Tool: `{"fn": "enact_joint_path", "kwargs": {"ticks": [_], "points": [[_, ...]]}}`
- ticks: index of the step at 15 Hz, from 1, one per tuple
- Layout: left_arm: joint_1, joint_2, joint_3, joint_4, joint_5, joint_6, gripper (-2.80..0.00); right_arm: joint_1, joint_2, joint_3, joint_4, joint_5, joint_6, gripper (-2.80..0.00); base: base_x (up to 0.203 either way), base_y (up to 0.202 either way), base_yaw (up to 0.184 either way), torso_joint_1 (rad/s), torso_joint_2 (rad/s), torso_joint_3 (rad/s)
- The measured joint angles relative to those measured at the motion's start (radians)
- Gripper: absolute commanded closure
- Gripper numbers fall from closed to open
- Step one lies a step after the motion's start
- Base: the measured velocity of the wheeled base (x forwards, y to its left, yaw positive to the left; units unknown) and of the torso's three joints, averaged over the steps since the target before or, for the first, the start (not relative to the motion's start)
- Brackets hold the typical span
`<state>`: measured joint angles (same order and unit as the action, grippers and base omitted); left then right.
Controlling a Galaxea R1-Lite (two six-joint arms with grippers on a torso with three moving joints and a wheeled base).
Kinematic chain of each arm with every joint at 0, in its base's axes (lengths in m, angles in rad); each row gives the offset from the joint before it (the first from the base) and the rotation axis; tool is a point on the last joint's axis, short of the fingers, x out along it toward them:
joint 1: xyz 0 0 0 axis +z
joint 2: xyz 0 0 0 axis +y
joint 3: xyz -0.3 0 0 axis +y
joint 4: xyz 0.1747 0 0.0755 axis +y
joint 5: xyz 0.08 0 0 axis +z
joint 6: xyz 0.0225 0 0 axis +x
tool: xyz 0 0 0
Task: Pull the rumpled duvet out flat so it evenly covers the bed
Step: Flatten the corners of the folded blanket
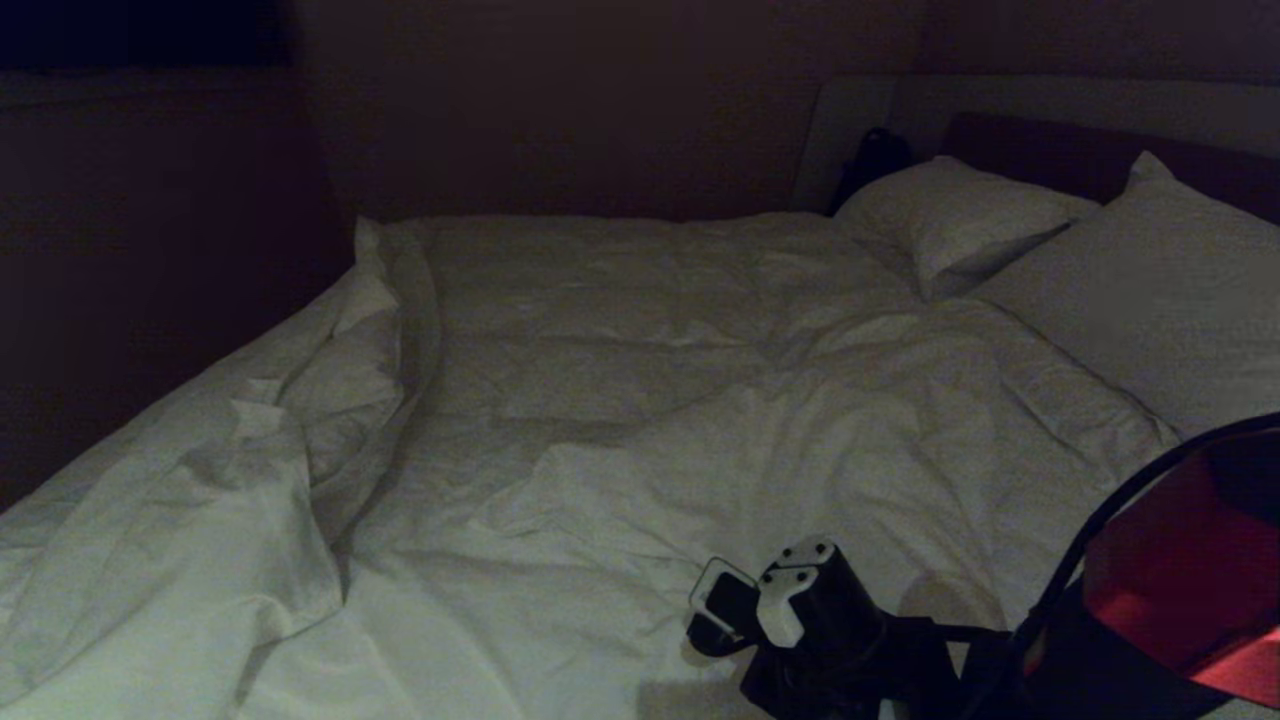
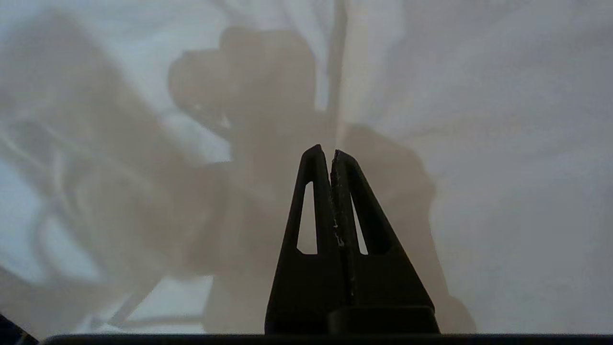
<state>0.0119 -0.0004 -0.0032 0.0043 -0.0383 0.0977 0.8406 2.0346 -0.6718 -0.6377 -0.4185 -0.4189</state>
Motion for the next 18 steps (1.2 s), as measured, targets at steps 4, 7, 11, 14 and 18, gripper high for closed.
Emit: {"fn": "enact_joint_path", "kwargs": {"ticks": [4,7,11,14,18], "points": [[0.0,0.0,0.0,0.0,0.0,0.0,0.0,0.002,0.008,0.012,-0.03,-0.007,-0.005,-2.8,0.0,0.0,0.0,0.0,0.0,0.0],[0.0,0.0,0.0,0.0,0.0,0.0,0.0,0.002,0.011,0.016,-0.052,-0.03,-0.021,-2.8,0.0,0.0,0.0,0.0,0.0,0.0],[0.0,0.0,0.0,0.0,0.0,0.0,0.0,0.001,0.047,-0.007,-0.054,-0.083,-0.051,-2.8,0.0,0.0,0.0,0.0,0.0,0.0],[0.0,0.0,0.0,0.0,0.0,0.0,0.0,-0.013,0.087,-0.055,-0.056,-0.137,-0.078,-2.8,0.0,0.0,0.0,0.0,0.0,0.0],[0.0,0.0,0.0,0.0,0.0,0.0,0.0,-0.076,0.122,-0.11,-0.053,-0.159,-0.092,-2.8,0.0,0.0,0.0,0.0,0.0,0.0]]}}
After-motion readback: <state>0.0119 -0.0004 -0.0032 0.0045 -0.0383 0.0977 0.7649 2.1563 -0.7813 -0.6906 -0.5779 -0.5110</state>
